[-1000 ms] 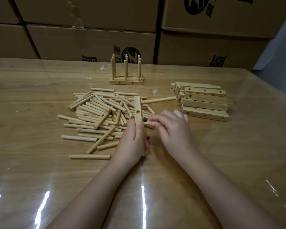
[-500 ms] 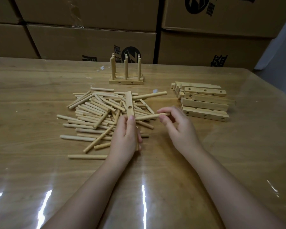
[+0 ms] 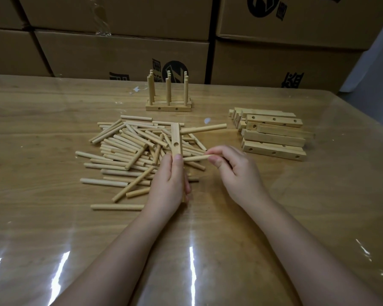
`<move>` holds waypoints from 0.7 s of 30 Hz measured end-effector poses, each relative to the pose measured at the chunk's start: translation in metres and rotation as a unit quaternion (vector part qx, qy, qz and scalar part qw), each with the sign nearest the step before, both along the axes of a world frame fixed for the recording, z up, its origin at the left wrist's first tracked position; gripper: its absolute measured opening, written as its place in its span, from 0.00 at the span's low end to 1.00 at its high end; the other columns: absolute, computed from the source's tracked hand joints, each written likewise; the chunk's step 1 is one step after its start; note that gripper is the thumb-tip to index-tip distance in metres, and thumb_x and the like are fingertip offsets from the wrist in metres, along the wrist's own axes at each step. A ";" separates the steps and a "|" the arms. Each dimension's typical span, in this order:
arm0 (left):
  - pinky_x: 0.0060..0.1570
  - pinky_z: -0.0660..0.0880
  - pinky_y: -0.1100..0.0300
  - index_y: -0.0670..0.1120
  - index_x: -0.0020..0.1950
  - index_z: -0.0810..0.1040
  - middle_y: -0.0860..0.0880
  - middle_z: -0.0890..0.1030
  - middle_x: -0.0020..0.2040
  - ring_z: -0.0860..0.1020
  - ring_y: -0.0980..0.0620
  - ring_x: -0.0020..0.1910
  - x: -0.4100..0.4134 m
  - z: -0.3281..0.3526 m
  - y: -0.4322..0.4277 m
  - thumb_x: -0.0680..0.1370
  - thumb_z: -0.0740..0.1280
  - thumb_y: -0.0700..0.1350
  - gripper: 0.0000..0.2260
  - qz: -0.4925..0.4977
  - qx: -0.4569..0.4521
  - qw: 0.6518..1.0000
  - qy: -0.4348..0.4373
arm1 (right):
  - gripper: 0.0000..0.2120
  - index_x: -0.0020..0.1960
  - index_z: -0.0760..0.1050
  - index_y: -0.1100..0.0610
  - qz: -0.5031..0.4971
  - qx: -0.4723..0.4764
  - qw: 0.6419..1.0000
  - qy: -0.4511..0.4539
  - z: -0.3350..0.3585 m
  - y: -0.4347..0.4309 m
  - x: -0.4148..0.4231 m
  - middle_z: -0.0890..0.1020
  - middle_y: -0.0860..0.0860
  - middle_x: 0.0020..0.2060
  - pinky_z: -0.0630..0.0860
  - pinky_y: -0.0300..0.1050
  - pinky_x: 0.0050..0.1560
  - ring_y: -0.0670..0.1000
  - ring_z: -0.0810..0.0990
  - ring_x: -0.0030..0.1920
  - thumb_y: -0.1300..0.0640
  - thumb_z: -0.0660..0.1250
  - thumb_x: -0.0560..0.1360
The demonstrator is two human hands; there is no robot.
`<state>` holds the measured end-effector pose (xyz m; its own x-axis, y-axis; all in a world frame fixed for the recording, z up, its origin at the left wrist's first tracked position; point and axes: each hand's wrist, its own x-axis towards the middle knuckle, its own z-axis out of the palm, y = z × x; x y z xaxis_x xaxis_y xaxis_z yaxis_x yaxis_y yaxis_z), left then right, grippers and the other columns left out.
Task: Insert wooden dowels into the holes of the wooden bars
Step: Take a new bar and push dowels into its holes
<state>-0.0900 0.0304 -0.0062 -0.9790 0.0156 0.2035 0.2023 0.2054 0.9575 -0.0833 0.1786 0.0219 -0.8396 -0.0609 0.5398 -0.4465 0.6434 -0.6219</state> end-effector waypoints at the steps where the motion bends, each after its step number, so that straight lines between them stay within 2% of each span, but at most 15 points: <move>1: 0.24 0.71 0.63 0.48 0.41 0.66 0.52 0.74 0.24 0.72 0.55 0.20 0.000 0.000 0.000 0.83 0.50 0.52 0.15 0.001 -0.005 1.000 0.001 | 0.06 0.50 0.80 0.58 -0.001 0.001 1.000 -0.001 0.001 0.000 0.000 0.76 0.40 0.41 0.72 0.50 0.50 0.42 0.74 0.46 0.62 0.65 0.76; 5: 0.25 0.71 0.62 0.48 0.41 0.66 0.52 0.74 0.23 0.72 0.55 0.21 0.000 0.000 0.001 0.83 0.50 0.52 0.14 0.006 -0.011 1.000 0.000 | 0.06 0.50 0.80 0.58 -0.005 0.002 1.000 -0.016 0.002 -0.001 0.001 0.76 0.41 0.40 0.71 0.51 0.51 0.42 0.73 0.45 0.61 0.65 0.76; 9: 0.24 0.71 0.62 0.48 0.41 0.66 0.52 0.74 0.23 0.72 0.55 0.21 0.001 0.001 0.001 0.83 0.50 0.51 0.14 0.011 -0.013 1.000 -0.002 | 0.06 0.50 0.80 0.58 -0.012 0.007 1.000 -0.024 0.002 -0.001 0.001 0.75 0.39 0.38 0.70 0.48 0.49 0.40 0.71 0.43 0.61 0.64 0.76; 11: 0.26 0.71 0.61 0.48 0.42 0.66 0.53 0.74 0.23 0.72 0.55 0.21 0.000 0.000 0.001 0.83 0.49 0.52 0.14 0.010 -0.024 1.000 0.000 | 0.06 0.50 0.80 0.56 -0.014 0.011 0.999 -0.037 0.001 0.000 0.000 0.73 0.35 0.37 0.68 0.41 0.46 0.37 0.71 0.39 0.60 0.64 0.77; 13: 0.27 0.71 0.59 0.49 0.42 0.66 0.53 0.74 0.23 0.72 0.55 0.21 0.000 0.000 0.001 0.82 0.49 0.53 0.14 0.009 -0.032 0.999 0.001 | 0.07 0.49 0.80 0.55 -0.020 0.012 0.998 -0.056 0.001 0.002 -0.001 0.73 0.35 0.34 0.65 0.29 0.39 0.34 0.72 0.38 0.59 0.63 0.77; 14: 0.28 0.71 0.58 0.49 0.42 0.66 0.53 0.74 0.24 0.72 0.55 0.21 0.000 0.000 0.001 0.82 0.49 0.54 0.14 0.007 -0.035 0.999 0.001 | 0.07 0.49 0.80 0.54 -0.022 0.010 0.998 -0.065 0.001 0.003 -0.001 0.73 0.36 0.33 0.65 0.28 0.37 0.33 0.72 0.38 0.59 0.63 0.77; 18: 0.31 0.72 0.54 0.51 0.41 0.66 0.53 0.75 0.24 0.73 0.55 0.22 0.000 -0.002 0.002 0.81 0.49 0.56 0.14 0.009 -0.044 0.999 0.002 | 0.07 0.48 0.79 0.49 -0.022 -0.002 0.995 -0.099 0.000 0.005 0.001 0.79 0.46 0.33 0.68 0.41 0.34 0.45 0.74 0.36 0.56 0.62 0.77; 21: 0.32 0.74 0.51 0.51 0.42 0.66 0.53 0.75 0.24 0.73 0.55 0.23 0.001 -0.001 0.001 0.79 0.49 0.57 0.14 0.007 -0.045 0.999 0.000 | 0.07 0.47 0.78 0.48 -0.026 0.000 0.994 -0.104 -0.001 0.006 0.000 0.79 0.46 0.32 0.68 0.40 0.33 0.44 0.74 0.35 0.55 0.62 0.78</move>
<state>-0.0894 0.0319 -0.0071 -0.9792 0.0210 0.2019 0.1991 0.2930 0.9351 -0.0832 0.1842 0.0204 -0.9350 -0.0145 0.3545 -0.2745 0.6625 -0.6969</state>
